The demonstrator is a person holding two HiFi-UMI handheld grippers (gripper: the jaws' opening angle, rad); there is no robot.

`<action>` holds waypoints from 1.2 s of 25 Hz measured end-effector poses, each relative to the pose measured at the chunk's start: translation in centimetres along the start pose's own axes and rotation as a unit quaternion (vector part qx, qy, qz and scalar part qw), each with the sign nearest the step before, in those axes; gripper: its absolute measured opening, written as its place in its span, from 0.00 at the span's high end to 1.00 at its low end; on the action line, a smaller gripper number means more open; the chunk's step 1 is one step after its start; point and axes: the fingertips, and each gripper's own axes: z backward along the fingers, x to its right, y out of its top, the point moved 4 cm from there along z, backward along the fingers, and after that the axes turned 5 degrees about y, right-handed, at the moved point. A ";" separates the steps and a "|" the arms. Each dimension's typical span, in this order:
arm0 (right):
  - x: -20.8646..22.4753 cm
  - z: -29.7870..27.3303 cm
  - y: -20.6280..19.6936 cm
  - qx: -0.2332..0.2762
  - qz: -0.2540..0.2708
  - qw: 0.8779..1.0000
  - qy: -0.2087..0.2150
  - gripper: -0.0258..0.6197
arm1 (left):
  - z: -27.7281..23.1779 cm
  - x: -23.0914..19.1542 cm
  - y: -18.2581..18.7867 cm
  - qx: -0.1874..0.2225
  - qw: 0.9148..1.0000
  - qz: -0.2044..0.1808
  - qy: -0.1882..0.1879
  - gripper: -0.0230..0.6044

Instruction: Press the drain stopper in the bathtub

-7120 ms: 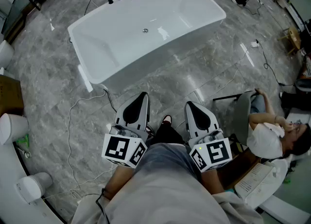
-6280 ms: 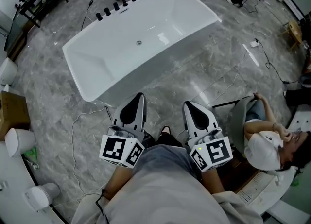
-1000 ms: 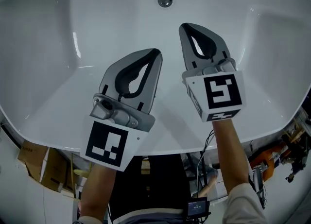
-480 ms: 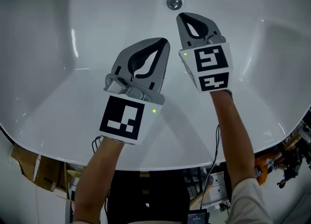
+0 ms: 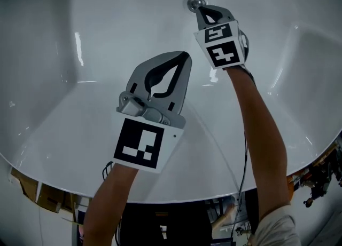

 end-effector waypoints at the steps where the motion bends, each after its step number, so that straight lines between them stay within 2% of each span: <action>1: 0.1 -0.9 -0.3 -0.005 -0.004 1.000 0.000 0.93 | 0.0 -0.3 -0.3 -0.001 1.000 0.003 0.000 0.95; 7: 1.7 -4.4 -3.2 -0.030 -0.027 0.999 -0.007 0.93 | -0.5 -0.3 -1.8 0.000 1.000 0.008 -0.004 0.95; 15: 4.0 -7.5 -4.4 -0.055 -0.043 0.997 -0.024 0.93 | -0.3 -0.5 -1.8 0.005 1.000 -0.003 -0.012 0.95; 20: 4.6 -8.2 -5.1 -0.058 -0.044 0.997 -0.029 0.93 | -0.3 -0.7 -2.1 0.006 1.000 -0.002 -0.008 0.95; 25: 4.9 -8.7 -5.3 -0.066 -0.024 0.997 -0.034 0.93 | -0.2 -0.6 -2.4 0.005 1.000 0.003 -0.006 0.95; 30: 5.0 -8.9 -5.5 -0.057 -0.044 0.997 -0.037 0.93 | -0.2 -0.6 -2.5 0.007 1.000 -0.001 -0.004 0.95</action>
